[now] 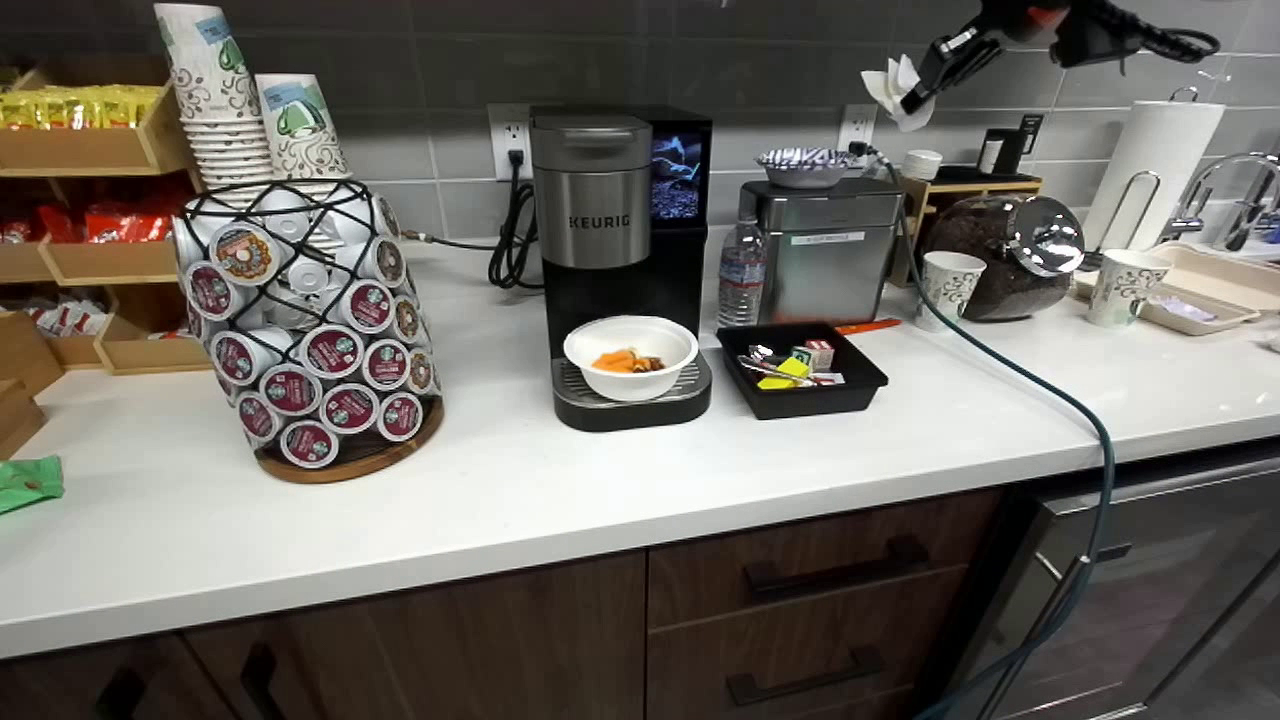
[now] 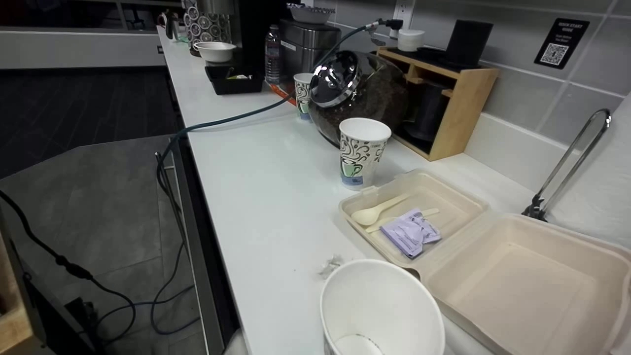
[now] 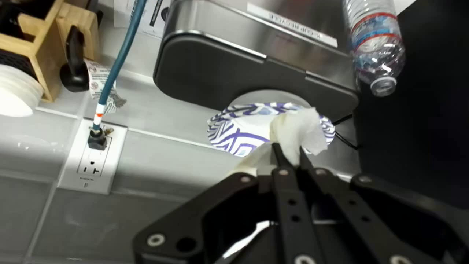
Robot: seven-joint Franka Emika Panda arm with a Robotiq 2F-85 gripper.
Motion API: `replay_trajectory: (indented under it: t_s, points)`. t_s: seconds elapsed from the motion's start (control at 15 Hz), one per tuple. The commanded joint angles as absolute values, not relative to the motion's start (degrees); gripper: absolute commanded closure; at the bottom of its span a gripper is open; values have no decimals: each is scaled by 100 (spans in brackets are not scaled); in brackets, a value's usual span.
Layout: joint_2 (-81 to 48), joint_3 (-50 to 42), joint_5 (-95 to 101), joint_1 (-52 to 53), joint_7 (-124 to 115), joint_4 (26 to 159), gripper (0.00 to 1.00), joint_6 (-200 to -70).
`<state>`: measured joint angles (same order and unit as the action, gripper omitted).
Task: Pick up the tissue and then put it in the bowl
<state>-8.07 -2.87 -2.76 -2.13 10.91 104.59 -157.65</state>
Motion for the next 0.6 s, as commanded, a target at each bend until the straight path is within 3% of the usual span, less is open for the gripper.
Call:
replay_trajectory:
  t_s: [0.0,0.47,0.53]
  points:
    - [-1864,-267,31,-190,757,9004,99,-15474]
    - [-3213,-161,75,-204,841,6996,99,-14501]
    - [-3351,-115,36,-227,898,6765,89,-14348]
